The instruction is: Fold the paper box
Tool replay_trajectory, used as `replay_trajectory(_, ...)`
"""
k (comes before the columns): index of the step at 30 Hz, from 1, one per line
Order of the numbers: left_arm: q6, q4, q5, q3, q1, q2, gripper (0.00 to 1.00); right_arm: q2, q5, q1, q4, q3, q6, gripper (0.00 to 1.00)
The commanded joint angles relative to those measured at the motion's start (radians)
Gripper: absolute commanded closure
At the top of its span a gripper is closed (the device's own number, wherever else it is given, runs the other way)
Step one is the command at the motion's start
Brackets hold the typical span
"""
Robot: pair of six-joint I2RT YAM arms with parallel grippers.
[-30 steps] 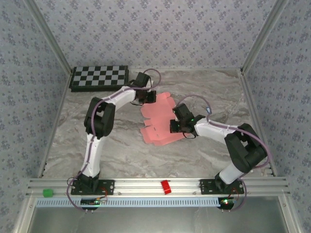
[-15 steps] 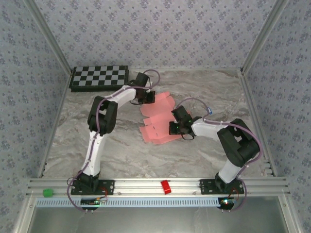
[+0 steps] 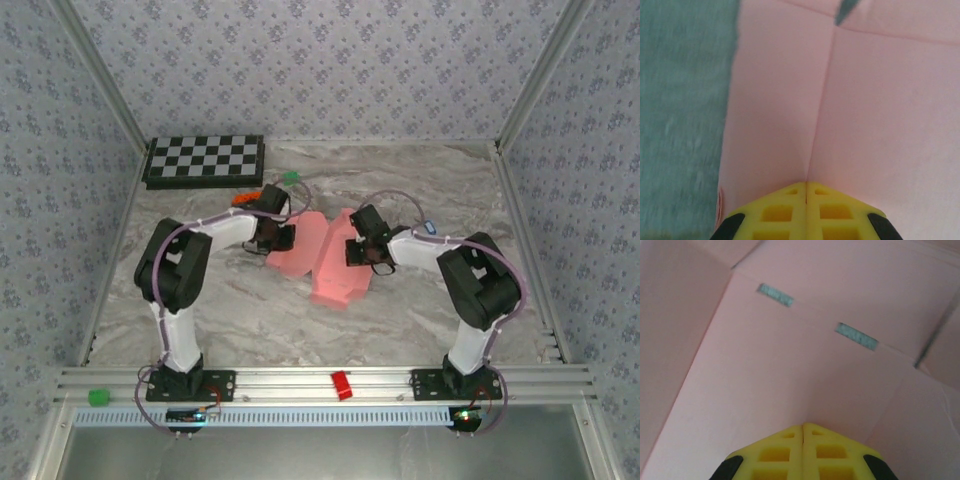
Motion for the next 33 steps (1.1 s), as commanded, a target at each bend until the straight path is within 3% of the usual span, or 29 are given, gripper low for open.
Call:
replay_trajectory(1,-0.050,-0.083,-0.080,-0.108,-0.049,-0.043,1.00,0.064,0.045,-0.005,-0.120,0.045,-0.065,1.00)
replay_trajectory(11,-0.252,-0.178,-0.192,-0.291,-0.198,-0.178,1.00,0.190,0.047,-0.028,-0.202,0.239,-0.141,1.00)
replay_trajectory(18,-0.378,-0.132,-0.149,-0.384,-0.268,-0.286,1.00,0.279,-0.003,-0.023,-0.195,0.357,-0.184,1.00)
replay_trajectory(26,-0.396,-0.029,-0.058,-0.403,-0.274,-0.331,1.00,0.346,-0.089,0.001,-0.225,0.492,-0.230,1.00)
replay_trajectory(33,-0.305,-0.064,-0.068,-0.330,-0.229,-0.381,0.98,0.258,-0.087,0.001,-0.251,0.514,-0.209,0.98)
